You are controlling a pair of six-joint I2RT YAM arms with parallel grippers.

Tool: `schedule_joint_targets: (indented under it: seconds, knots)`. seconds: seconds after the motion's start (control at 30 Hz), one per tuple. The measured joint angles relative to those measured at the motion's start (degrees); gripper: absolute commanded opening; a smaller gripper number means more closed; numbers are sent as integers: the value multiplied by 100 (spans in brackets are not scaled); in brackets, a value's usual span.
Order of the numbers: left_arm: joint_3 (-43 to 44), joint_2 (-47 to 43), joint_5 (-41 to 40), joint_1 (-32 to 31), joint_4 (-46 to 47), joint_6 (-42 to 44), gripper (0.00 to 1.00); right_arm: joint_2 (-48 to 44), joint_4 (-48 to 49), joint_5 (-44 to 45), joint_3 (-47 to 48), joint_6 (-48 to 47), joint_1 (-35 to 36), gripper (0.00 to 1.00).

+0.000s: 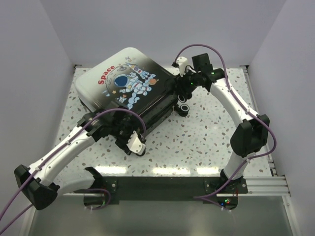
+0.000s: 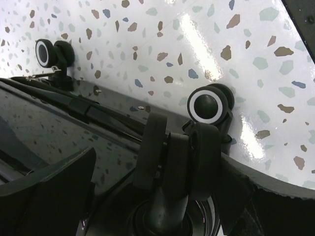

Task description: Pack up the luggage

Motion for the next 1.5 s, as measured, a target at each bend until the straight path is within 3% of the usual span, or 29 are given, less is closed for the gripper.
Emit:
schedule_joint_targets:
  seconds: [0.07, 0.1, 0.13, 0.27, 0.43, 0.57, 0.63, 0.7, 0.73, 0.8, 0.87, 0.9, 1.07, 1.33, 1.5]
  knots:
    - [0, 48, -39, 0, -11, 13, 86, 0, 0, -2, -4, 2, 0, 49]
    - [0, 72, -48, 0, -26, 31, 81, -2, 39, -15, -33, 7, -2, 67]
    - [0, 92, -50, 0, -44, 46, 69, -31, 125, 11, -107, 4, -4, 71]
    - [-9, 144, -52, -22, -337, 98, 51, -391, 634, 96, -861, 219, -203, 83]
    - [-4, 164, 17, -28, -273, 162, 40, -1873, 1661, -149, -2662, 920, -844, 82]
    - [-4, 184, 33, -28, -271, 136, 36, -3246, 2485, 39, -3713, 1351, -1182, 88]
    - [-4, 186, 44, -28, -269, 103, 33, -3735, 3069, 219, -4135, 1740, -1209, 79]
    - [-4, 186, 46, -28, -269, 94, 32, -3967, 3473, 319, -4483, 2035, -1198, 64]
    - [-4, 186, 44, -28, -269, 79, 31, -3987, 3674, 275, -4634, 2085, -1193, 63]
    - [-4, 186, 35, -28, -267, 55, 31, -3908, 4048, 129, -4966, 2212, -1163, 63]
    - [-4, 186, 28, -28, -267, 50, 31, -3888, 4754, 160, -5602, 2365, -1036, 57]
    - [-4, 188, 26, -28, -267, 48, 31, -3895, 5449, 251, -6207, 2461, -920, 58]
    - [-7, 245, 20, -31, -258, -79, 31, -3209, 6959, 636, -7473, 2518, 22, 63]
    - [13, 293, 9, -35, -264, -214, 31, -1541, 9182, 800, -7519, 2562, 304, 60]
    - [26, 302, -26, -52, -271, -293, 32, -874, 10083, 745, -7377, 2500, 334, 58]
